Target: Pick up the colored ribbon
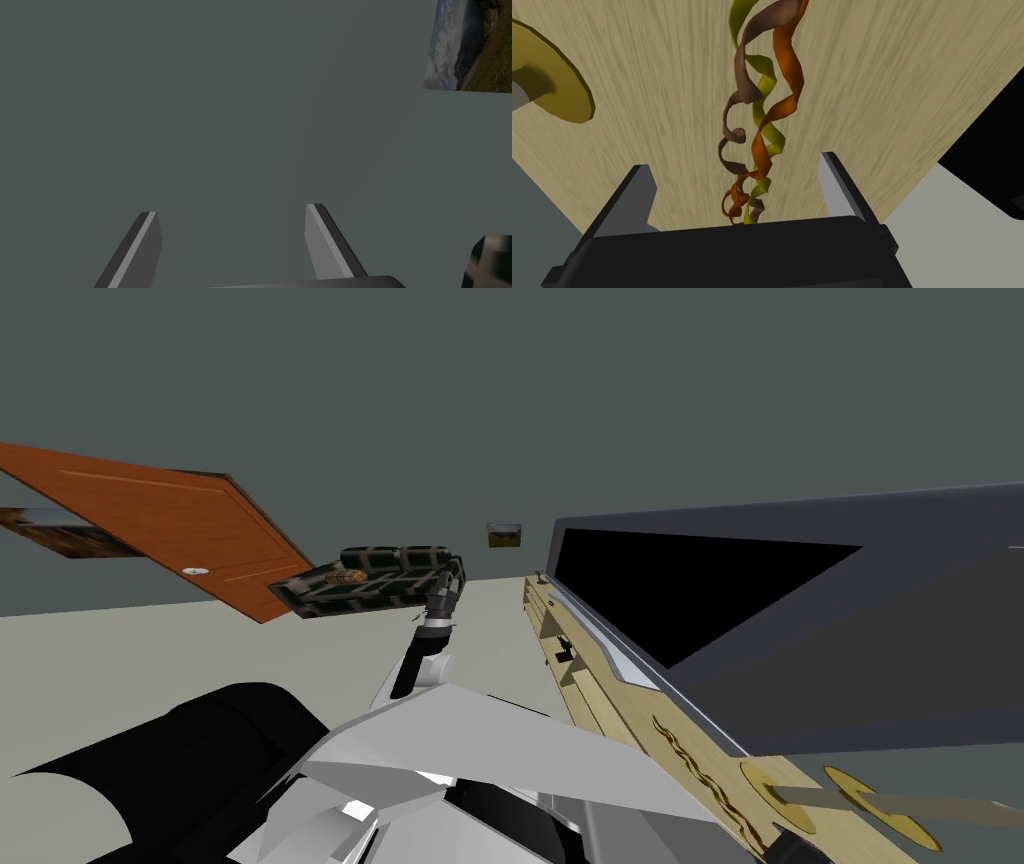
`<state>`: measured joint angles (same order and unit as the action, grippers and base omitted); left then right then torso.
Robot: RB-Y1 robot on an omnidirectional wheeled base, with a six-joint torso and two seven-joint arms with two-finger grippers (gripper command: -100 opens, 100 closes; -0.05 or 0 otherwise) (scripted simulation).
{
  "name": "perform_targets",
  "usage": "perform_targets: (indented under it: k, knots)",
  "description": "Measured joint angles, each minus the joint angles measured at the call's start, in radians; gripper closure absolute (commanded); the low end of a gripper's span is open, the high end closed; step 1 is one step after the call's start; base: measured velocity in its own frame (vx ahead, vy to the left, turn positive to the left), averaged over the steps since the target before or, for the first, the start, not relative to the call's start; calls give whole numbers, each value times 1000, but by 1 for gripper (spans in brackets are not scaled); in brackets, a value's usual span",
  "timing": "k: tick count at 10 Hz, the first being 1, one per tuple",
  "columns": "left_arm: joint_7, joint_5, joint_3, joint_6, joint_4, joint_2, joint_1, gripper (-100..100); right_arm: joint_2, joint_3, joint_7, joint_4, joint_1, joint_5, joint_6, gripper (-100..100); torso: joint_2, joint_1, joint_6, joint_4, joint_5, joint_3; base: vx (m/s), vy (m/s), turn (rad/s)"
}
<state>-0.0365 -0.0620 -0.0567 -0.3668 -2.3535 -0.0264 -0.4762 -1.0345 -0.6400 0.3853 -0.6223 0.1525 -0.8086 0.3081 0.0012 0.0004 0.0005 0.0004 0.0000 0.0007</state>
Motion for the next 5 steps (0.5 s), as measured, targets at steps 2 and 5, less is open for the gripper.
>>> perform_targets:
  k: [2,5]
  knots:
    - [0,0,0,0,0,0,0,0,-4,-8,25,-16,14,56,-15,-100,1,0,2,0,0,1,-36,-20,106]
    - [0,0,0,0,0,0,0,0,-4,-14,77,-37,49,147,-43,-100,1,0,2,0,0,0,-38,-21,145]
